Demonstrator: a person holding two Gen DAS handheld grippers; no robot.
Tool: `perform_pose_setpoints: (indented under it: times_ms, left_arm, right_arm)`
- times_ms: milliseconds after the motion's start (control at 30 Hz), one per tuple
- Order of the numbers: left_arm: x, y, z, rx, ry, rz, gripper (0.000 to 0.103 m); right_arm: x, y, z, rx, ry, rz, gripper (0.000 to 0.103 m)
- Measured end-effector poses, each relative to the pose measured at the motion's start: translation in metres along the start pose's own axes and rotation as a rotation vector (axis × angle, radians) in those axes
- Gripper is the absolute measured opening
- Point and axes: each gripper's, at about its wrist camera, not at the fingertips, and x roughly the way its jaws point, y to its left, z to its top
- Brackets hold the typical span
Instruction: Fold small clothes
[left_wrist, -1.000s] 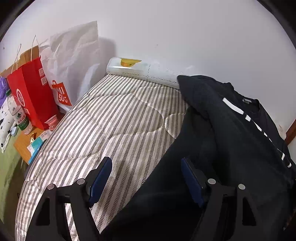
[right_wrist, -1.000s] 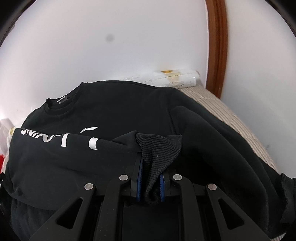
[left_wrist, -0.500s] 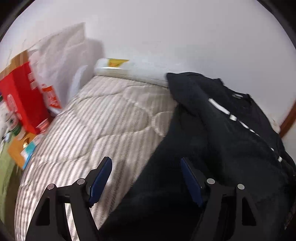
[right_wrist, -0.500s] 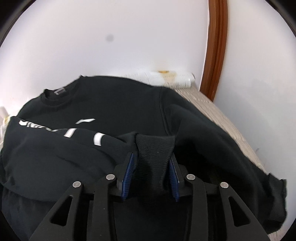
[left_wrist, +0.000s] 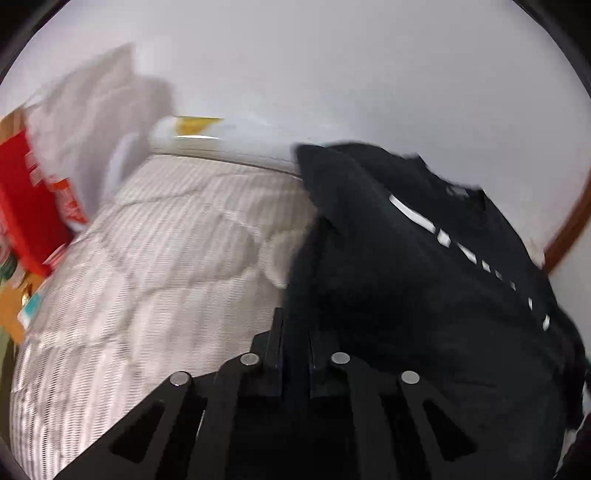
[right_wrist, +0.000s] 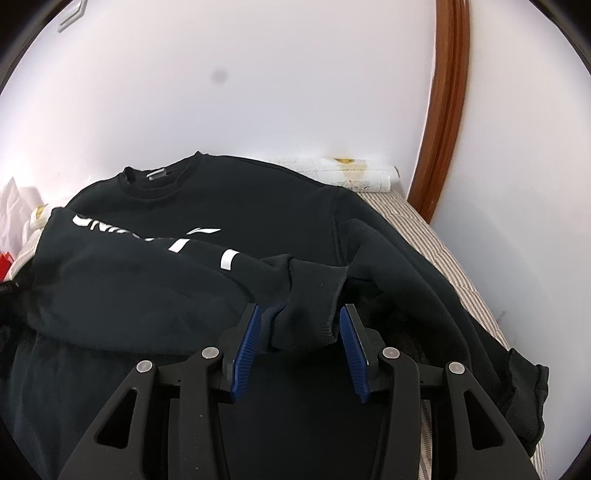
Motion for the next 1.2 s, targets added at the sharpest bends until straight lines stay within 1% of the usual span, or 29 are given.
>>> perform_pose_setpoints:
  times_ms: [33,67,100,133,233,267,300,333,367,433,500,533,633,700,767,867,933,967,1000,1033,1067,1100,1133,1167,1200]
  left_arm:
    - [-0.001,0.011,0.000,-0.040,0.000,0.022,0.008]
    - [-0.001,0.020,-0.001,-0.069,0.012,0.013,0.008]
    - [0.001,0.025,-0.003,-0.081,0.033,-0.021,0.008]
    - [0.002,0.027,-0.003,-0.093,0.038,-0.036,0.009]
    - [-0.001,0.025,-0.005,-0.099,0.039,-0.028,0.016]
    - [-0.002,0.023,-0.006,-0.086,0.047,-0.010,0.027]
    - [-0.003,0.021,-0.006,-0.075,0.049,0.004,0.033]
    - [-0.006,0.020,-0.008,-0.060,0.045,0.021,0.043]
    - [-0.008,0.021,-0.009,-0.059,0.041,0.021,0.051]
    - [-0.013,0.024,-0.010,-0.068,0.037,0.001,0.057]
    - [-0.019,0.030,-0.009,-0.075,0.036,-0.005,0.057]
    - [-0.022,0.031,-0.008,-0.073,0.033,0.001,0.058]
    - [-0.026,0.029,0.001,-0.059,0.019,0.021,0.062]
    - [-0.026,0.027,0.007,-0.057,0.010,0.022,0.063]
    - [-0.022,0.023,0.016,-0.064,0.007,0.021,0.063]
    - [-0.012,0.014,0.027,-0.053,0.011,0.019,0.063]
    - [-0.001,0.004,0.037,-0.028,0.009,0.040,0.063]
    - [0.004,0.001,0.042,-0.022,0.001,0.052,0.063]
    - [0.007,-0.001,0.045,-0.020,-0.004,0.064,0.063]
    - [0.015,-0.002,0.051,-0.023,-0.010,0.096,0.063]
    - [0.021,-0.001,0.054,-0.032,-0.008,0.130,0.063]
    - [0.025,0.000,0.057,-0.040,-0.006,0.146,0.063]
    - [0.033,0.003,0.060,-0.060,0.002,0.143,0.063]
    - [0.039,0.004,0.061,-0.073,0.014,0.133,0.063]
    - [0.044,0.004,0.063,-0.080,0.026,0.124,0.063]
  right_arm:
    - [0.001,0.001,-0.001,-0.003,0.000,-0.002,0.044]
    - [0.002,0.001,-0.002,-0.003,0.001,-0.004,0.044]
    - [0.003,0.000,-0.004,-0.002,0.003,-0.002,0.044]
    - [0.005,0.000,-0.005,0.000,0.008,0.000,0.044]
    - [0.015,-0.004,-0.010,0.013,0.035,0.004,0.044]
    - [0.018,-0.005,-0.011,0.016,0.043,0.004,0.044]
    - [0.021,-0.006,-0.012,0.019,0.052,0.004,0.044]
    - [0.023,-0.007,-0.012,0.020,0.059,0.003,0.044]
    - [0.023,-0.007,-0.013,0.020,0.058,0.006,0.044]
    - [0.024,-0.007,-0.010,0.015,0.056,0.013,0.045]
    - [0.024,-0.006,-0.005,0.002,0.062,0.017,0.051]
    - [0.025,-0.004,-0.002,-0.006,0.064,0.021,0.056]
    - [0.026,0.005,0.013,-0.055,0.041,0.041,0.062]
    - [0.032,0.011,0.021,-0.084,0.033,0.040,0.067]
    - [0.046,0.015,0.027,-0.100,0.046,0.044,0.069]
    - [0.077,0.019,0.032,-0.086,0.099,0.047,0.068]
    - [0.096,0.023,0.031,-0.074,0.143,0.076,0.063]
    - [0.101,0.026,0.030,-0.075,0.149,0.086,0.057]
    - [0.106,0.031,0.028,-0.085,0.157,0.092,0.047]
    - [0.109,0.037,0.026,-0.105,0.159,0.095,0.043]
    - [0.109,0.041,0.024,-0.124,0.143,0.090,0.034]
    - [0.107,0.044,0.023,-0.147,0.122,0.091,0.017]
    - [0.105,0.046,0.022,-0.164,0.106,0.099,0.015]
    - [0.104,0.046,0.023,-0.165,0.098,0.108,0.011]
    - [0.103,0.045,0.024,-0.159,0.091,0.122,0.010]
